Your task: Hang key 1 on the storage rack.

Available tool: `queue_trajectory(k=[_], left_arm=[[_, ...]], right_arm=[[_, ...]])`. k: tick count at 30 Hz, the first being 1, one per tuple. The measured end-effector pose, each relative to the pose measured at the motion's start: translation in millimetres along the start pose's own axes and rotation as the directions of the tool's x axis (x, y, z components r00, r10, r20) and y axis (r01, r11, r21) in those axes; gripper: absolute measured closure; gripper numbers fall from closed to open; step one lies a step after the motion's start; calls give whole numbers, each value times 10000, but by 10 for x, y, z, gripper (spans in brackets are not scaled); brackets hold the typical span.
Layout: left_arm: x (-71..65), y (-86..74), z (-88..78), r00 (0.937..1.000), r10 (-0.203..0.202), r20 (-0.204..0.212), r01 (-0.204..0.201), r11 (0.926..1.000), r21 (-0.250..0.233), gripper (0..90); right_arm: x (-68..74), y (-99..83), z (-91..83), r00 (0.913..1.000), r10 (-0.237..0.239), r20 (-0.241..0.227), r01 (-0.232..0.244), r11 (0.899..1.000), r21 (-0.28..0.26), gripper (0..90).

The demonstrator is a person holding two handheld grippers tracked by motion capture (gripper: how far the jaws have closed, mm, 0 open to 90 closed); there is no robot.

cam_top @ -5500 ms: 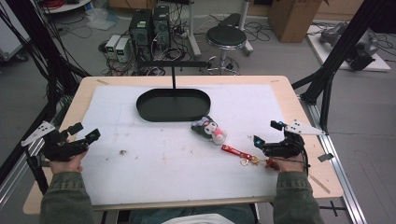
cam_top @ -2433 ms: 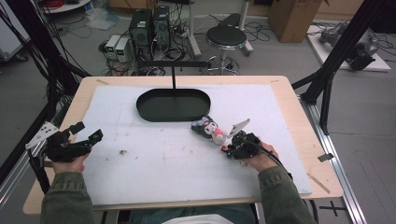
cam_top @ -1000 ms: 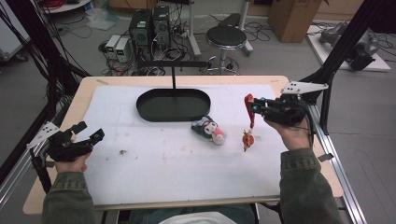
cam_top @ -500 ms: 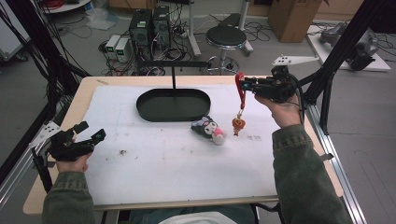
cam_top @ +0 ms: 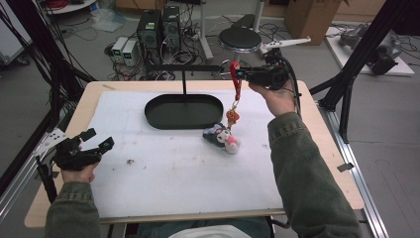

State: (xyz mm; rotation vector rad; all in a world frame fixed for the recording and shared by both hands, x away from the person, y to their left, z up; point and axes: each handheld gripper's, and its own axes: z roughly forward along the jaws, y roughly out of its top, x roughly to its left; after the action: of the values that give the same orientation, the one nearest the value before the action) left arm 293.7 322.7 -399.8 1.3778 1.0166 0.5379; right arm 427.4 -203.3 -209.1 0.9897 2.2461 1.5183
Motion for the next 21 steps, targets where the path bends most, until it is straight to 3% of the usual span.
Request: queue_trajectory(k=[5, 12, 16, 21], left_arm=[[7, 4, -1, 9996, -227, 144, 230, 9995, -194, 51], [-3, -1, 10, 9991, -252, 347, 259, 9995, -195, 51], [-3, 1, 26, 9986, -274, 454, 285, 9993, -253, 51], [-6, 7, 27, 9984, -329, 454, 344, 9989, -324, 51]], right_arm=[[25, 174, 242, 9996, 286, 28, -285, 9994, -201, 750], [40, 296, 393, 9992, 411, 2, -410, 9977, -532, 750], [13, 340, 498, 9935, 1090, -313, -1117, 9884, -1029, 750], [55, 411, 725, 9958, 917, 39, -913, 9941, -591, 750]])
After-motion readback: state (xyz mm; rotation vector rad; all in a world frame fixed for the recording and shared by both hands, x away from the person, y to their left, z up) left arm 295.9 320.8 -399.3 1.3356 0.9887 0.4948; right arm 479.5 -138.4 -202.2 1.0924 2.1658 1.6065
